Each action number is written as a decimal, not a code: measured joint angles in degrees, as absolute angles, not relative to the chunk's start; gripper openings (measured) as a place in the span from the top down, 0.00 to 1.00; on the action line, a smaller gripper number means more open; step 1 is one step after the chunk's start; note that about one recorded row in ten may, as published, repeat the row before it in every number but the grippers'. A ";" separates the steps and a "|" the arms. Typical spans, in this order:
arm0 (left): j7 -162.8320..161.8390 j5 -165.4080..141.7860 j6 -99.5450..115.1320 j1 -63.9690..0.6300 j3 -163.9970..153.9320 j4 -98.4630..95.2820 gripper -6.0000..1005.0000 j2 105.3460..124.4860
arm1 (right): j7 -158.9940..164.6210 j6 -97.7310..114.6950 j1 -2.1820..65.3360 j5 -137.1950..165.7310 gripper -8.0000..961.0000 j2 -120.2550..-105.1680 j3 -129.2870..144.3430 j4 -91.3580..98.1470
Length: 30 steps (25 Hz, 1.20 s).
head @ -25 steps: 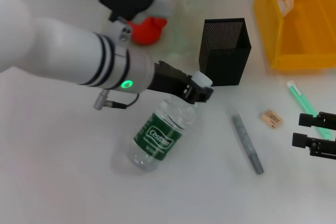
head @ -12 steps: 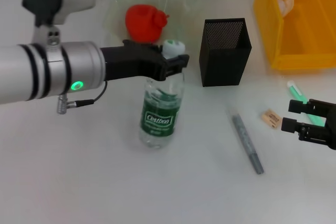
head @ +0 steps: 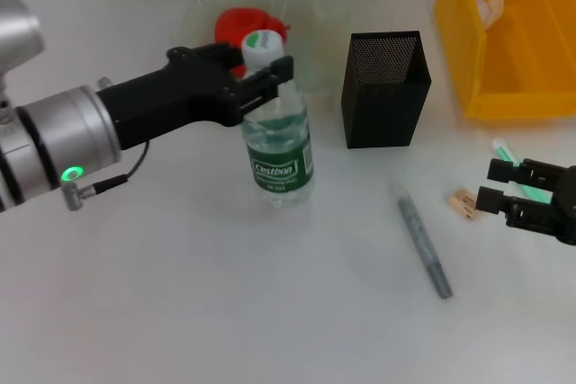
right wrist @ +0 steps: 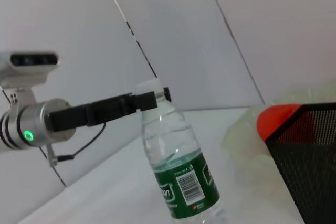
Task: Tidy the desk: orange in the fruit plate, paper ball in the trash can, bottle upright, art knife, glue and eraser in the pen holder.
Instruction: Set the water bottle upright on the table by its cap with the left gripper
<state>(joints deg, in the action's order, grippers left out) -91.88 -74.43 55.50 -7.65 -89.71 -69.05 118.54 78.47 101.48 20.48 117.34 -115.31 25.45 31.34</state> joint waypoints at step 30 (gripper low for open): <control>-47.66 -63.46 80.58 -23.18 -70.86 -24.91 0.56 118.27 | 78.89 100.92 22.77 116.81 0.28 -116.75 25.84 31.11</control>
